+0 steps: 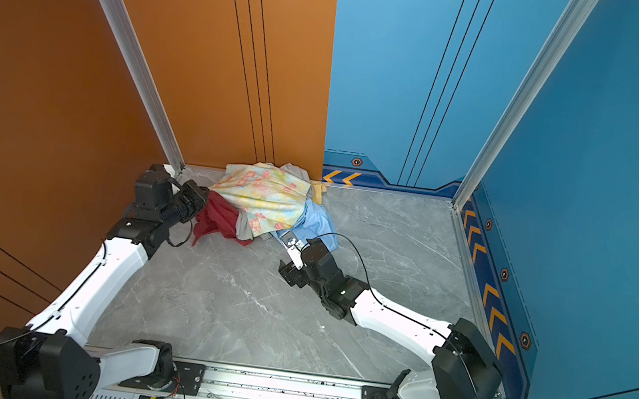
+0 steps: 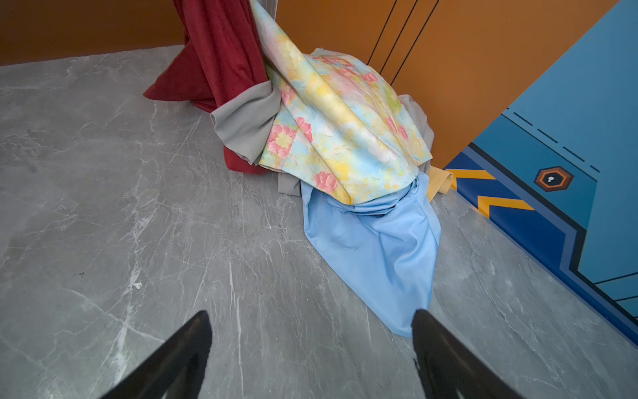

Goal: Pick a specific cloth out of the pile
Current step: 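Close the left gripper on the red cloth and pull it out from the pile, then lift the red cloth with the left gripper while the right gripper grasps it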

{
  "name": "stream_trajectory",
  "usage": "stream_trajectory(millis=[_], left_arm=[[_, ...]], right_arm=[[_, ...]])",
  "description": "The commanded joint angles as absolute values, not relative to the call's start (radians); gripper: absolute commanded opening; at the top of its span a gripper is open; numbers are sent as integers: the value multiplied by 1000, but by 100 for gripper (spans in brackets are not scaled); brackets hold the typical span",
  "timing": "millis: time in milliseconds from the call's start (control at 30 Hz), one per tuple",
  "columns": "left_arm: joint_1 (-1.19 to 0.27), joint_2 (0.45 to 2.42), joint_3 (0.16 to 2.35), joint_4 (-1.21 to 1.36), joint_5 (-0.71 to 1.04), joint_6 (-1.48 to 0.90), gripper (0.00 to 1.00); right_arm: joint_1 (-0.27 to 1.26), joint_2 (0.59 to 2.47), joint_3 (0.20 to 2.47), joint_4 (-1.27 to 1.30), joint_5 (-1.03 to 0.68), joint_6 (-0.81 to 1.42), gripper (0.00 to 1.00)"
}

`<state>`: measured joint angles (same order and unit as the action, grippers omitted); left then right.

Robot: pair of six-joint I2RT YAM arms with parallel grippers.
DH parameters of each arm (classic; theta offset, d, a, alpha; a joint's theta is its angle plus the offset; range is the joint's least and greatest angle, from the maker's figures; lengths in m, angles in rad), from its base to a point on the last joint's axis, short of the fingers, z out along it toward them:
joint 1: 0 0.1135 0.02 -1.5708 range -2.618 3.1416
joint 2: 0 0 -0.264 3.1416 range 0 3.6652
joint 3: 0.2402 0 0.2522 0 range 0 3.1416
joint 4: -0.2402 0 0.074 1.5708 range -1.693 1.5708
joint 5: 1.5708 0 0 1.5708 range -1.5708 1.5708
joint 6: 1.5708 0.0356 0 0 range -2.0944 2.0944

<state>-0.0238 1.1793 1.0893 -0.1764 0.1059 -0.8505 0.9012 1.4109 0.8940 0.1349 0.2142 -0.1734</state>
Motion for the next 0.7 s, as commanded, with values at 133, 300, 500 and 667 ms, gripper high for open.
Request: stream_trajectory(millis=[133,300,500,667], left_arm=[[-62,1129,1261,-238,50,-714,0],[-107,1139,1360,-243,57,-680,0],[-214,1175,1473,-252,67,-634,0],[-313,1193,1520,-262,56,-603,0]], right_arm=[[868,1373,922,164,181,-124,91],[859,1377,953,190,138,-123,92],[858,1397,1009,269,35,-106,92],[857,1456,1052,405,-63,-40,92]])
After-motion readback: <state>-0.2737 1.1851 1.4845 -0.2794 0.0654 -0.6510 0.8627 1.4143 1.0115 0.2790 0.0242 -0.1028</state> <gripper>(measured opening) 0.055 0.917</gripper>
